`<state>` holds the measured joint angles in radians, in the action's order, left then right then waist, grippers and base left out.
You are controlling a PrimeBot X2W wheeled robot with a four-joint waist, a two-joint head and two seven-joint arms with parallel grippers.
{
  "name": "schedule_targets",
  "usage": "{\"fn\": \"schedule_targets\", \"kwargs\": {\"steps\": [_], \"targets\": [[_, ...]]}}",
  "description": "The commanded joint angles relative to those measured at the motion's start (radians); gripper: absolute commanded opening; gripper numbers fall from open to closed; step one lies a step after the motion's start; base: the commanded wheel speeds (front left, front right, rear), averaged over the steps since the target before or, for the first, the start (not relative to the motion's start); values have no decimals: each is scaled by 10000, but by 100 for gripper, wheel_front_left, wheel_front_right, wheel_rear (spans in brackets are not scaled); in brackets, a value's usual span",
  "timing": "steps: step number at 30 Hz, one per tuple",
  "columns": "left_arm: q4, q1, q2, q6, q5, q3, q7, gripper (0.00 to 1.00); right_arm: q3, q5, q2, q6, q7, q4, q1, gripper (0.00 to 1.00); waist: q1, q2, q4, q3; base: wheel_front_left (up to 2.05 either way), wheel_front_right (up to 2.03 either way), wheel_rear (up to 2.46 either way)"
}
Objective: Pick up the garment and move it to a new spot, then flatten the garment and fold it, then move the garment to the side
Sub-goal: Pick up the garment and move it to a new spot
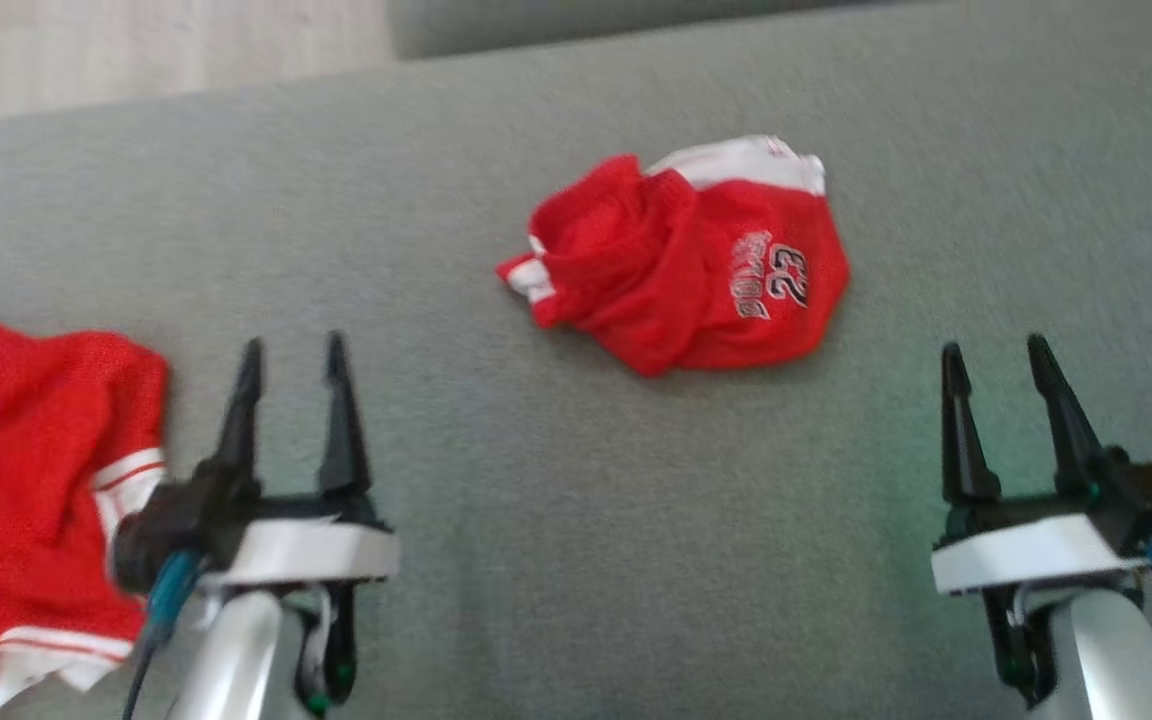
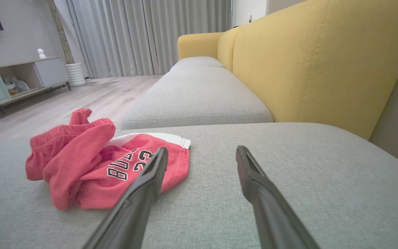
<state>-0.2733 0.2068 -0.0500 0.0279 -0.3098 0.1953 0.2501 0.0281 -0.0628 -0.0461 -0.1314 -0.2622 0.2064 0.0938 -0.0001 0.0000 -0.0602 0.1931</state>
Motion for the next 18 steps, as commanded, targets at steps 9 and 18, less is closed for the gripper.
{"fn": "schedule_targets", "kwargs": {"steps": [9,18], "targets": [[2931,-2105,-6,465,615,-688,115,100,-506,-152,-41,7,4,-774,-954,100,1,0,969,-1567,0,0,0],[3119,-3388,-4,348,1273,-375,116,100,-955,-240,-41,7,4,-1141,-1962,100,1,0,1021,-2149,0,0,0]]}}
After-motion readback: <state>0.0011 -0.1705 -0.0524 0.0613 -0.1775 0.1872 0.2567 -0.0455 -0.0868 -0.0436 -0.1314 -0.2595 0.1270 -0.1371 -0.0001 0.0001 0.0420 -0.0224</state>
